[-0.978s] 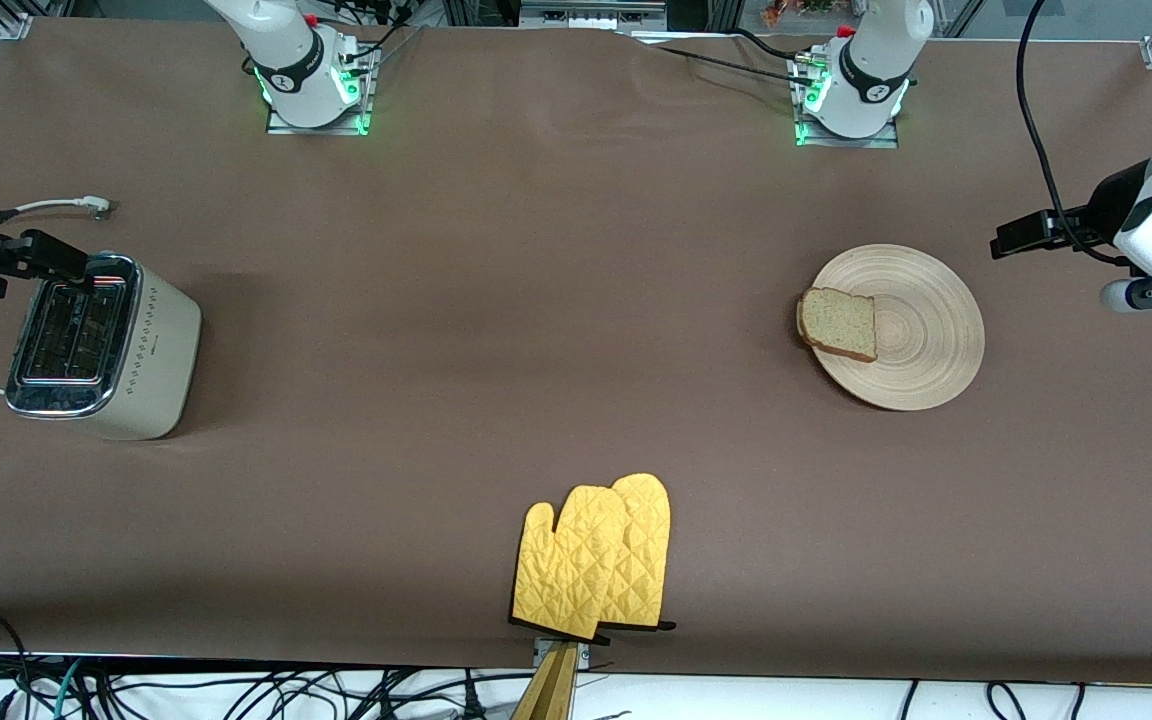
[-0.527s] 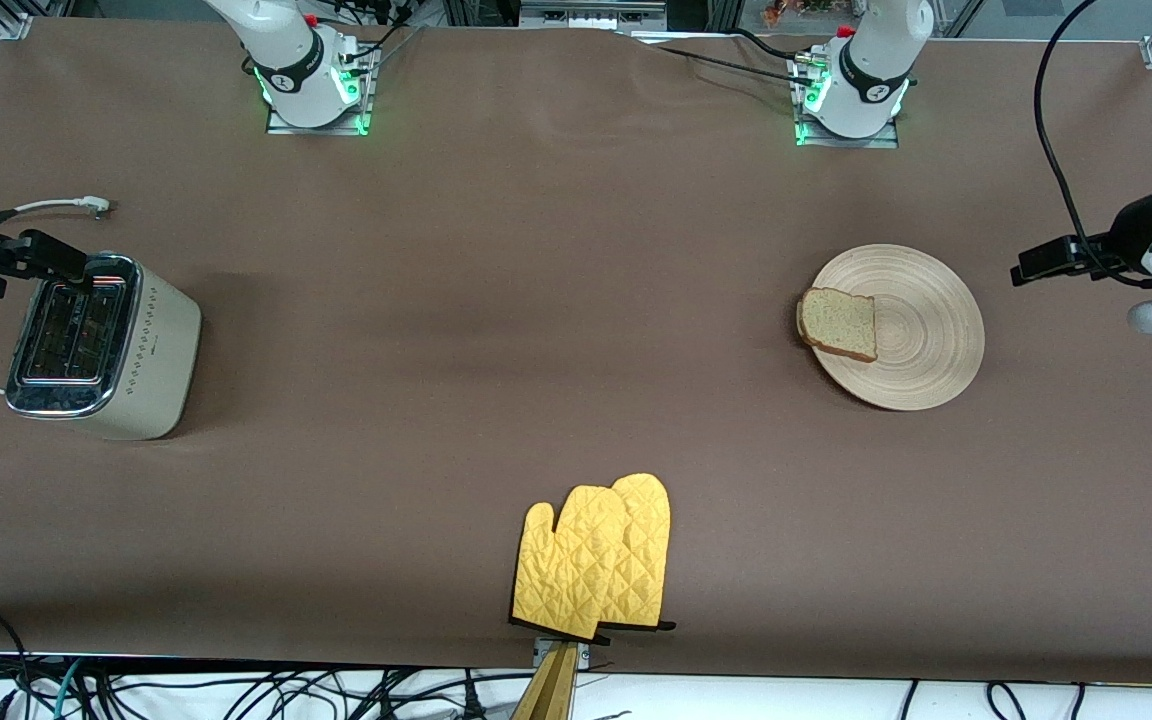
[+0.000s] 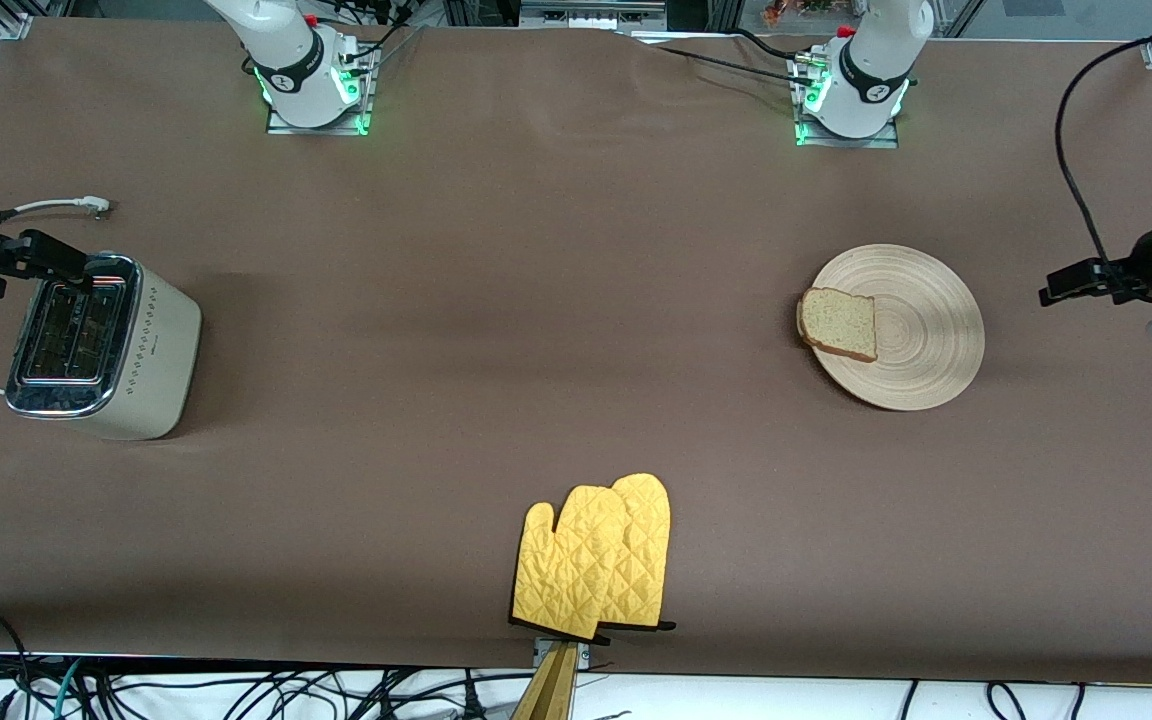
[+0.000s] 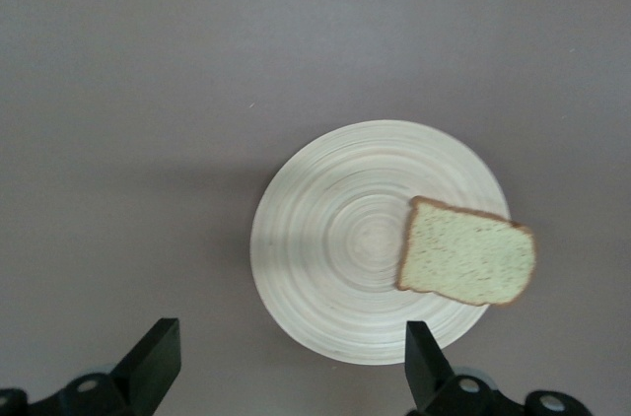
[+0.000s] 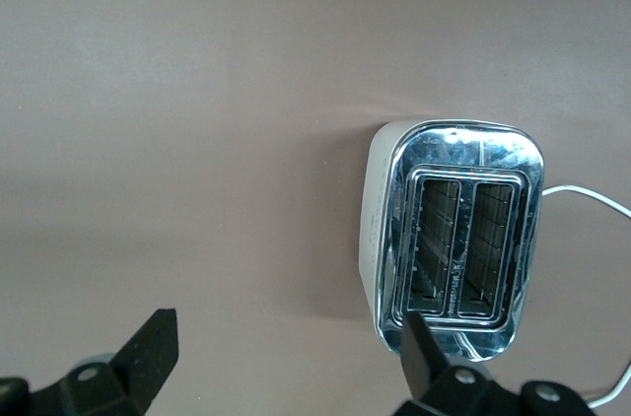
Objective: Move plate and put bread in toaster
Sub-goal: 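Move the left gripper down to the rim of the wooden plate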
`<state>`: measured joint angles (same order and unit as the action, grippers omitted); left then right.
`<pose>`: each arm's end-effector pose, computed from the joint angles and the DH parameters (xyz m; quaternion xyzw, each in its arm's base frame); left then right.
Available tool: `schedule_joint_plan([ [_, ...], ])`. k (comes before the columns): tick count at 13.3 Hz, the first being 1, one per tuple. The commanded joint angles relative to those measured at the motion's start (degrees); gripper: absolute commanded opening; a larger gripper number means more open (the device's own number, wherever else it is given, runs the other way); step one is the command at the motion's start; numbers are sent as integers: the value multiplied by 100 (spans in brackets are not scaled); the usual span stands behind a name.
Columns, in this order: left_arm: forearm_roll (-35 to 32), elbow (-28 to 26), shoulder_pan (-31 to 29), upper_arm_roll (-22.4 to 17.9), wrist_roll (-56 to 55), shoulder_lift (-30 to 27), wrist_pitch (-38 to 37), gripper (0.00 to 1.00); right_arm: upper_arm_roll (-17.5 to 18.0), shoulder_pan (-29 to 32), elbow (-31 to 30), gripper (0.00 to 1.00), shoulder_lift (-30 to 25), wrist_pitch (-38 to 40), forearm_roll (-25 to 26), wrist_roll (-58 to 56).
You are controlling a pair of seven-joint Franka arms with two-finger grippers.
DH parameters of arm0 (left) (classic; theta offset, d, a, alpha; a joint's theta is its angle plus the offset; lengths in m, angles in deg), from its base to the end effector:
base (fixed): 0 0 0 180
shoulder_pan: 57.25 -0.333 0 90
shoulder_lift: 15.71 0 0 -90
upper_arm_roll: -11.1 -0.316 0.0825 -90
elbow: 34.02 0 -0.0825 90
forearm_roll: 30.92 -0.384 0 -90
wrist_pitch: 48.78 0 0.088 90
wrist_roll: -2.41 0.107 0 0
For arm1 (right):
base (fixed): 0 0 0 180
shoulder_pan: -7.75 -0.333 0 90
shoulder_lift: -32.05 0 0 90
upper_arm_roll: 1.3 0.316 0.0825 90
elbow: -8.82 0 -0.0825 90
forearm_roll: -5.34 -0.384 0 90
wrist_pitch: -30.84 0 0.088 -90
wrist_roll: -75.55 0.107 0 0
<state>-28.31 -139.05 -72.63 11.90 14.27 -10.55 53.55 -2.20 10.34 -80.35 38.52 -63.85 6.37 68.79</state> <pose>0.5545 0.1404 0.4673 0.9969 0.0300 -0.0616 0.0376 0.5929 -0.0375 0.5736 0.9995 0.0294 -0.0091 0.0091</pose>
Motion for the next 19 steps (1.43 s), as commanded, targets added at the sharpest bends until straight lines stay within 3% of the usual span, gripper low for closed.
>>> schedule_joint_plan([
  [1, 336, -52, -87, -447, 1016, 247, 216, 100, 20, 40, 110, 100, 39, 73, -77, 26],
  [6, 1258, 1, -1088, -467, 2679, 1275, 445, 100, 20, 31, 110, 100, 39, 73, -77, 26],
  [11, 2321, -8, -1607, -467, 3953, 2355, 402, 100, 29, 31, 110, 100, 39, 73, -77, 26],
  [19, 3385, -367, -1582, -405, 4105, 3113, 111, 100, 20, 48, 110, 100, 39, 73, -77, 9],
])
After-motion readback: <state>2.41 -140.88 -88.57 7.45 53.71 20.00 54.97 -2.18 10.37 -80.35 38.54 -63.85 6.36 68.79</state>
